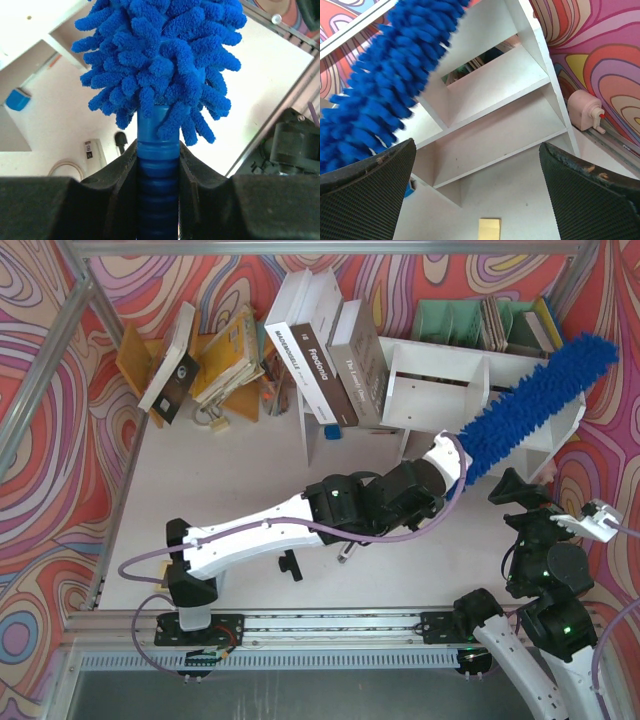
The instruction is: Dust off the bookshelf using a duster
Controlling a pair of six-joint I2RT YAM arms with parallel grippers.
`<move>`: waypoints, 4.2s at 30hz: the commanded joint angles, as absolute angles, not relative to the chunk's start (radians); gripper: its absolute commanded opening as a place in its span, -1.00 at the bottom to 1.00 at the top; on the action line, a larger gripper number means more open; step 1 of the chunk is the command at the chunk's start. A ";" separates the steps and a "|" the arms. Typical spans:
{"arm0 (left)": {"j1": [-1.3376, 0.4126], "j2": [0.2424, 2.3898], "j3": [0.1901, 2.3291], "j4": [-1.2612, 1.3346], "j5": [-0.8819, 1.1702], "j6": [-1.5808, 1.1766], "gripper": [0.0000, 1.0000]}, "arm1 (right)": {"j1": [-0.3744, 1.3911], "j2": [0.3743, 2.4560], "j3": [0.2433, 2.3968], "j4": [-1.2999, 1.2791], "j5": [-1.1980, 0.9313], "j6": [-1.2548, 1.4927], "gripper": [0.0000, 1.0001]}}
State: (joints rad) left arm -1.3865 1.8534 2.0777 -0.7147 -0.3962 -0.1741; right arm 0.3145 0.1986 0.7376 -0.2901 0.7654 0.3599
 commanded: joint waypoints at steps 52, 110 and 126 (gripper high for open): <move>-1.313 1.808 2.101 -0.741 -0.577 -0.251 -1.00 | 0.314 0.211 0.755 -0.308 0.785 0.370 0.97; -1.519 1.511 1.574 -0.523 -0.984 -0.364 -1.00 | 0.314 0.232 0.759 -0.324 0.796 0.380 0.97; -1.559 1.531 1.447 -0.798 -0.942 -0.800 -1.00 | 0.314 0.248 0.759 -0.325 0.794 0.380 0.98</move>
